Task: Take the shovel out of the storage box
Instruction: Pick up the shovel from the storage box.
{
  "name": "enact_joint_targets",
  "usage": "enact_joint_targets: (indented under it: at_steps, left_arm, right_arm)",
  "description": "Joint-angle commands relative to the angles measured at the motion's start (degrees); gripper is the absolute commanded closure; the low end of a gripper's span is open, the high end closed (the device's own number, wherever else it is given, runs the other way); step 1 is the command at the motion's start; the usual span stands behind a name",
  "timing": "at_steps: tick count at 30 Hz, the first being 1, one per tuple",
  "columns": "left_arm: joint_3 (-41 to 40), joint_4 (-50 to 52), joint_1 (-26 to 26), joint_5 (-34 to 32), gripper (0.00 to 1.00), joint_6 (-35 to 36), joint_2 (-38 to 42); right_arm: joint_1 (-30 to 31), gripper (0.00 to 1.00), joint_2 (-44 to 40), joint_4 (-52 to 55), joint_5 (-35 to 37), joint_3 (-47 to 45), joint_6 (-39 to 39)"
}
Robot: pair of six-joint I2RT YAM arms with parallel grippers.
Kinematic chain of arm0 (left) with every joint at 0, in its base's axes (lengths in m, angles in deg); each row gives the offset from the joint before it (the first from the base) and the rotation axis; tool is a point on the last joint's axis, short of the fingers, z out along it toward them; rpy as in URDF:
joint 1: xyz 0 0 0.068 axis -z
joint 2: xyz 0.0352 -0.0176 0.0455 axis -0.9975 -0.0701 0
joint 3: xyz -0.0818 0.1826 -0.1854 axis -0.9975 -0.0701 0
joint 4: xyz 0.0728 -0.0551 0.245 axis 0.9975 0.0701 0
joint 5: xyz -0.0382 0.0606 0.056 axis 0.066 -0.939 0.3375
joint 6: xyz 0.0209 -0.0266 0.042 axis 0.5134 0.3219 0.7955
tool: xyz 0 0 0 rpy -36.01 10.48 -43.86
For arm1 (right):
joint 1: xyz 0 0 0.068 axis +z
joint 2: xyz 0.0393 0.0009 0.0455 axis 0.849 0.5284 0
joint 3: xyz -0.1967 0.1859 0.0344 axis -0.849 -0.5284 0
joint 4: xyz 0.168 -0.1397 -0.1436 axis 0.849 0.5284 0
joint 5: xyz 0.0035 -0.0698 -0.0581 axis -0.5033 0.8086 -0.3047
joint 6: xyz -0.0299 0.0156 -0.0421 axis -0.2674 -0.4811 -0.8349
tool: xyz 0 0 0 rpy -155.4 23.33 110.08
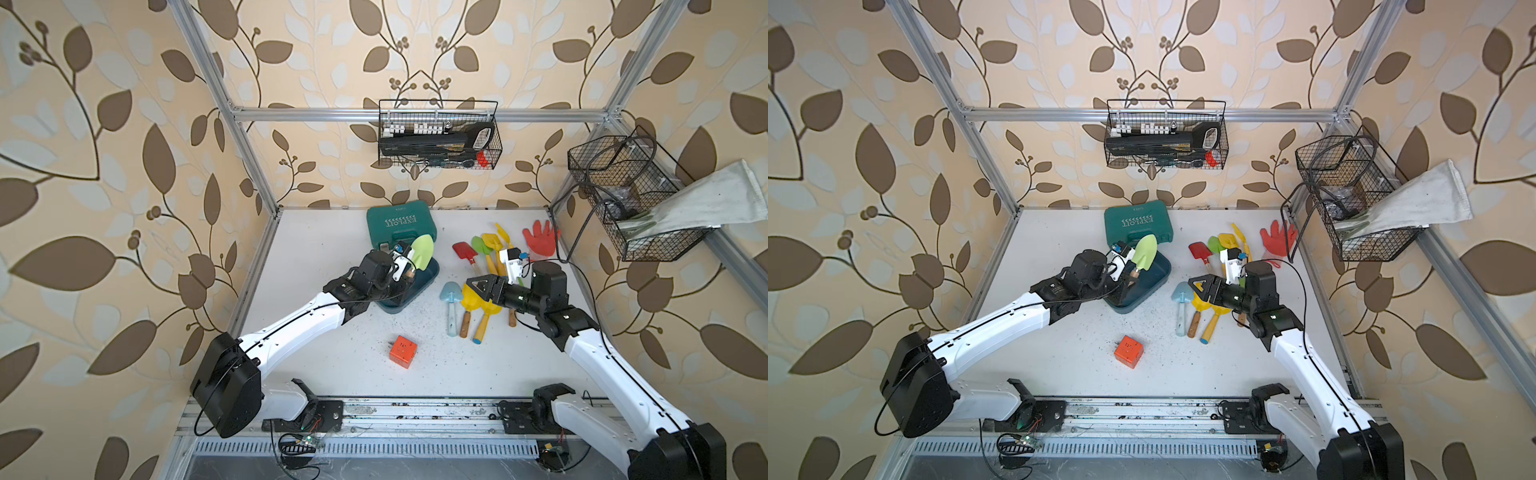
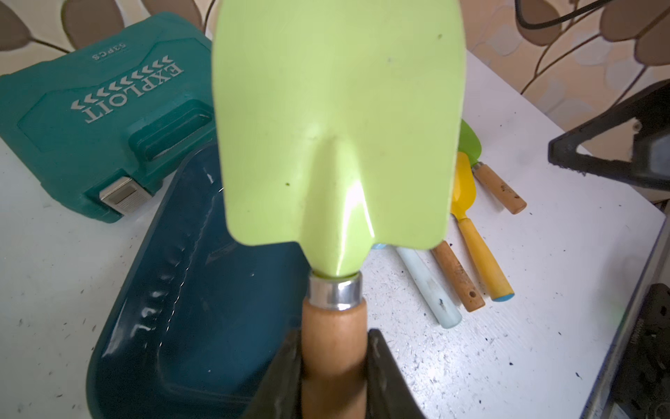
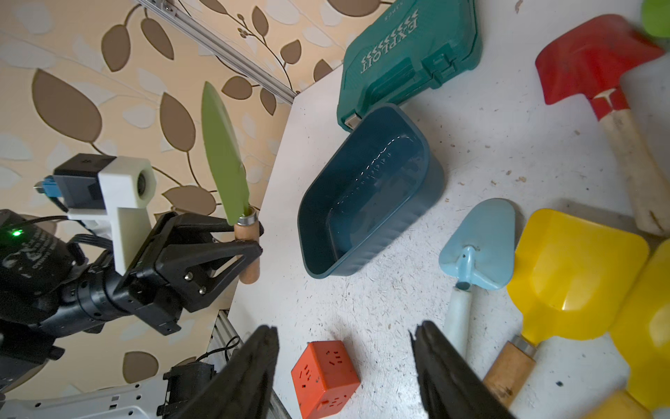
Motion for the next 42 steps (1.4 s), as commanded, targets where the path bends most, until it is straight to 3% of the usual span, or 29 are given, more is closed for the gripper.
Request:
enact_joint_targets:
  at_steps: [1, 7, 20, 25, 37, 42]
  left_arm:
    - [-0.50, -5.49, 1.26, 2.50, 0.85, -0.23, 0.83]
    - [-1.11, -7.59, 3.13, 6.05, 0.84, 0.65, 1.98]
    - [-0.08, -6.60, 4.15, 5.90, 0.83, 0.30, 0.81]
    - [0.02, -6.25, 4.32, 5.97, 0.83, 0.13, 0.72]
    - [1.85, -4.84, 5.36, 5.48, 0.83, 0.43, -2.64]
    - [2.30, -4.74, 6.16, 5.59, 0.83, 0.56, -3.01]
  right_arm:
    - [2.06, 0.37, -1.65, 2.19, 6.20, 1.65, 3.32]
    - [6.95, 0.36, -1.04, 3.00, 10.41, 2.74, 3.84]
    - [24.38, 0.36, 2.65, 12.83, 31.44, 13.01, 3.07]
    - [24.95, 0.38, 3.77, 13.04, 34.31, 14.46, 5.16]
    - [25.83, 0.43, 10.76, 10.06, 33.62, 20.44, 2.90]
    - [25.81, 0.49, 14.81, 10.42, 34.32, 23.54, 2.88]
